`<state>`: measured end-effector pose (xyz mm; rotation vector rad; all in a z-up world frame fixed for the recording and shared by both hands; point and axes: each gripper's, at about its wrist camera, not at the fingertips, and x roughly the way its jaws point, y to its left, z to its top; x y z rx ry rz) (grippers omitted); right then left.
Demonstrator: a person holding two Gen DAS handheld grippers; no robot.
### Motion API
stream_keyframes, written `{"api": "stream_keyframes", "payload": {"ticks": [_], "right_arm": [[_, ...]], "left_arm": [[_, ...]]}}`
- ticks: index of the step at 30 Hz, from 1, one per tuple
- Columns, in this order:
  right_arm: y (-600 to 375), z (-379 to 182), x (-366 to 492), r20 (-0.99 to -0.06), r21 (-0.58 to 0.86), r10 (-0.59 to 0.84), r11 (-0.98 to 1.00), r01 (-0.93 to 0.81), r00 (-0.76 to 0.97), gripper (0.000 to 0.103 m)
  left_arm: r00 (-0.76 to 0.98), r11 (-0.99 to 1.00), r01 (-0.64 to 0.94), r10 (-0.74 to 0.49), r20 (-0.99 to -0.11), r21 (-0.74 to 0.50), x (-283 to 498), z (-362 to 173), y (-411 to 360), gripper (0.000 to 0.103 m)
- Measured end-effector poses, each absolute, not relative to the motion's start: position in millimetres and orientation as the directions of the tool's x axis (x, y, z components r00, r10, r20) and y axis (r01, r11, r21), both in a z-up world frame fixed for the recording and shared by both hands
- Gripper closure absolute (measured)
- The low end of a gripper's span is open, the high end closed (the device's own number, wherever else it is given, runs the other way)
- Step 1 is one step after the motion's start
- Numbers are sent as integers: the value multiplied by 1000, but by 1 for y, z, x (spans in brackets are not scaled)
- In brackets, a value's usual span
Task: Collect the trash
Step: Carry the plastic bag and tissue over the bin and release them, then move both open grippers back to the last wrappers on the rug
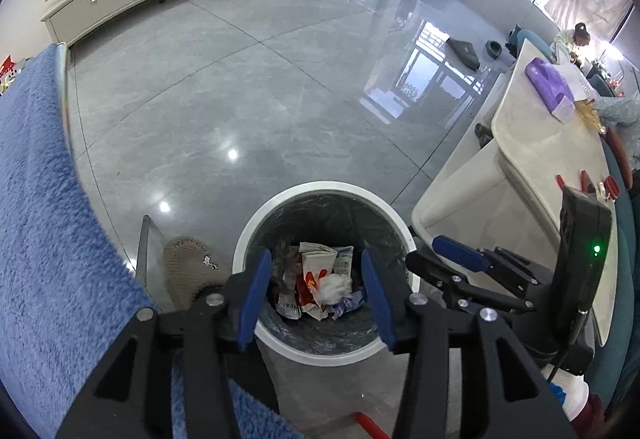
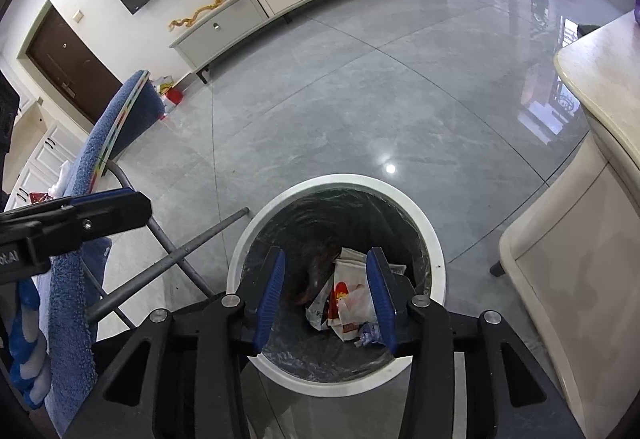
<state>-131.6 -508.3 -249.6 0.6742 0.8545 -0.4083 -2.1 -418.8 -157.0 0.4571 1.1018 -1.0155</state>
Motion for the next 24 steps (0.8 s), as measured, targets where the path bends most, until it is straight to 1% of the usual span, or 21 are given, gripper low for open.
{"api": "stream_keyframes", "payload": {"ticks": [6, 11, 17, 24], "right_arm": [[-502, -235, -135, -789, 362, -86, 735, 573, 608, 60], [-492, -213, -140, -771, 341, -112, 758, 556, 626, 59], [-474, -183, -139, -741, 323, -133, 788, 523, 658, 58], [-441, -144, -125, -698, 297, -134, 839, 455, 704, 55]], "left_arm": [[148, 502, 851, -516, -844, -157, -3, -136, -387, 57], [219, 510, 853, -547, -808, -114, -6, -120, -353, 57], [315, 556, 830, -538, -782, -48, -2, -110, -302, 57], [434, 658, 753, -495, -753, 1, 19, -102, -232, 57]]}}
